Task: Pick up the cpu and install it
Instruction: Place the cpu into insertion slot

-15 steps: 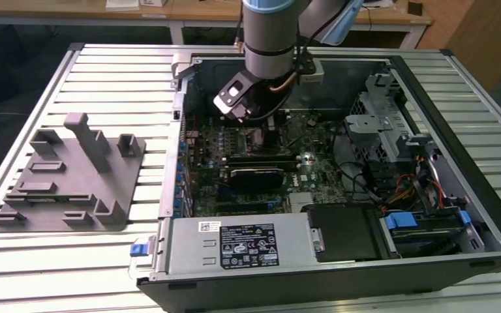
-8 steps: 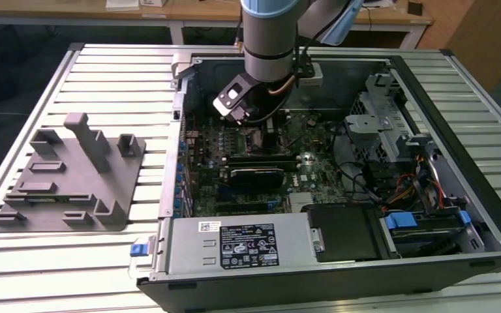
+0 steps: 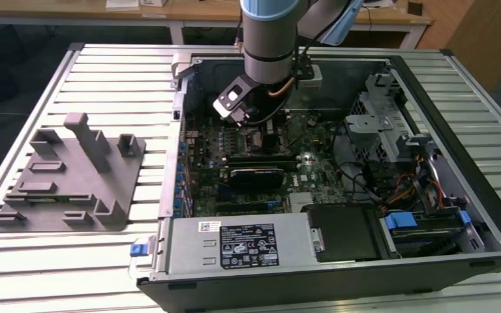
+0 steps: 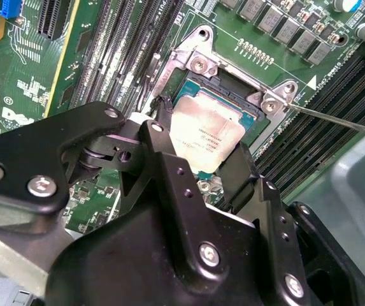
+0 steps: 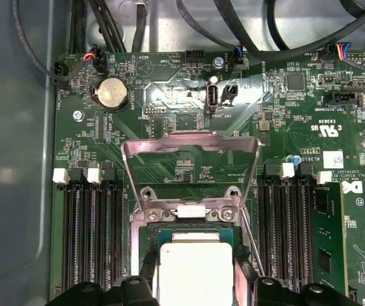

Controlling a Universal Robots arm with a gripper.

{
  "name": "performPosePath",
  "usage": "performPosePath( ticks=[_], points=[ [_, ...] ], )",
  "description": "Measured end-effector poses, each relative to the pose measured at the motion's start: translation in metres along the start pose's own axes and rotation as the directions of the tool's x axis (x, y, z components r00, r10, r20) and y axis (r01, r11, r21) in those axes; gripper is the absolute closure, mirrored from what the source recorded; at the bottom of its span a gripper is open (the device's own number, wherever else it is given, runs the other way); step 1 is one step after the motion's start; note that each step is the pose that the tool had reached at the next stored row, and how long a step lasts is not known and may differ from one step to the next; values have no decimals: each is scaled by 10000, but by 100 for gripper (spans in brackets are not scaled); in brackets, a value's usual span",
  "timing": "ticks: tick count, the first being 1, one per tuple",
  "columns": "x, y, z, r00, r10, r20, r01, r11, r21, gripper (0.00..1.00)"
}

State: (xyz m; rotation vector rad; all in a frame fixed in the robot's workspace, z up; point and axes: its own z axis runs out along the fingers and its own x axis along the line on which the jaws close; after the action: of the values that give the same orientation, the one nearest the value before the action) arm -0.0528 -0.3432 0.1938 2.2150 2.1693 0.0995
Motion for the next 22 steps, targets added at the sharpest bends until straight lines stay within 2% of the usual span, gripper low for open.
performPosePath(
  ticks=[11, 16, 22],
  points=[
    [0, 0, 3, 10000, -79, -8, 79, 10000, 0, 45],
    [0, 0, 8, 9993, -362, -29, 362, 9993, 5, 45],
    [-1, -1, 19, 9993, -366, -30, 366, 9993, 6, 45]
  ],
)
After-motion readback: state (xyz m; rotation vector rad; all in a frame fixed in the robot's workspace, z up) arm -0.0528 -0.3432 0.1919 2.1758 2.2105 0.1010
